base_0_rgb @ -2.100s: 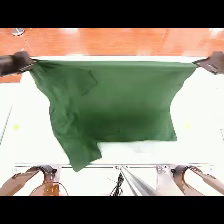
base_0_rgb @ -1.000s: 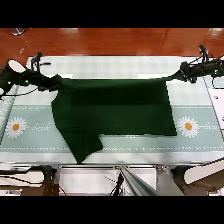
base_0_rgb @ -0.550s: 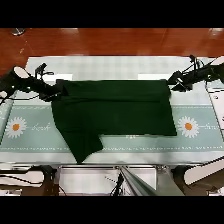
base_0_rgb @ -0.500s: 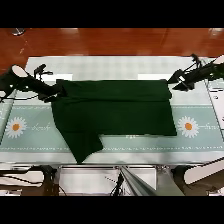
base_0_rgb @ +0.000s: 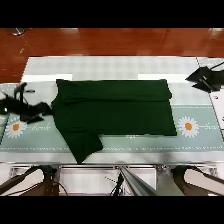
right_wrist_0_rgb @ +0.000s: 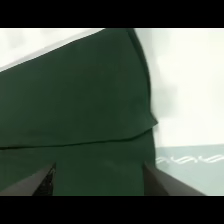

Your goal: Fold the shirts.

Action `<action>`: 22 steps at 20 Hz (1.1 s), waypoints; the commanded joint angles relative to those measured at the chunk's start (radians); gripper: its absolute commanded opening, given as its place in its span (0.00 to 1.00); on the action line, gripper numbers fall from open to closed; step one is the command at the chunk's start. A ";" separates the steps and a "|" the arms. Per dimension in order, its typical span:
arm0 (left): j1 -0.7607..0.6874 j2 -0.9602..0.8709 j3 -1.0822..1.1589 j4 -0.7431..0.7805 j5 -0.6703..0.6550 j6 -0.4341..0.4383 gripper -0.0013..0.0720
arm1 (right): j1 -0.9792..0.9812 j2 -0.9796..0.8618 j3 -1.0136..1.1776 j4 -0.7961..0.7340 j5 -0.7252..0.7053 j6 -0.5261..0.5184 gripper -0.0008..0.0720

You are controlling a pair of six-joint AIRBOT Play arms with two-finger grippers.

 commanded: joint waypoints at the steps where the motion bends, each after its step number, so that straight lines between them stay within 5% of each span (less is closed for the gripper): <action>1: 0.106 0.139 -0.235 -0.090 0.056 0.061 0.98 | 0.042 0.202 -0.265 0.071 -0.108 -0.040 0.87; 7: 0.144 0.185 -0.415 -0.331 0.078 0.180 0.98 | 0.093 0.244 -0.409 0.137 -0.173 -0.040 0.87; 11: 0.087 0.182 -0.517 -0.570 0.142 0.338 0.97 | 0.092 0.244 -0.409 0.156 -0.187 -0.040 0.87; 14: 0.000 0.170 -0.535 -0.580 0.142 0.377 0.97 | 0.072 0.244 -0.408 0.140 -0.210 -0.038 0.87; 15: -0.017 0.170 -0.534 -0.580 0.138 0.377 0.91 | 0.035 0.244 -0.408 0.122 -0.211 -0.025 0.87; 17: -0.023 0.170 -0.533 -0.584 0.118 0.380 0.08 | -0.069 0.244 -0.409 -0.027 -0.175 0.052 0.87; 19: -0.023 0.174 -0.533 -0.587 0.096 0.384 0.07 | -0.166 0.244 -0.413 -0.265 -0.055 0.150 0.87; 22: -0.023 0.173 -0.533 -0.587 0.097 0.384 0.07 | -0.213 0.244 -0.510 -0.324 0.088 0.119 0.87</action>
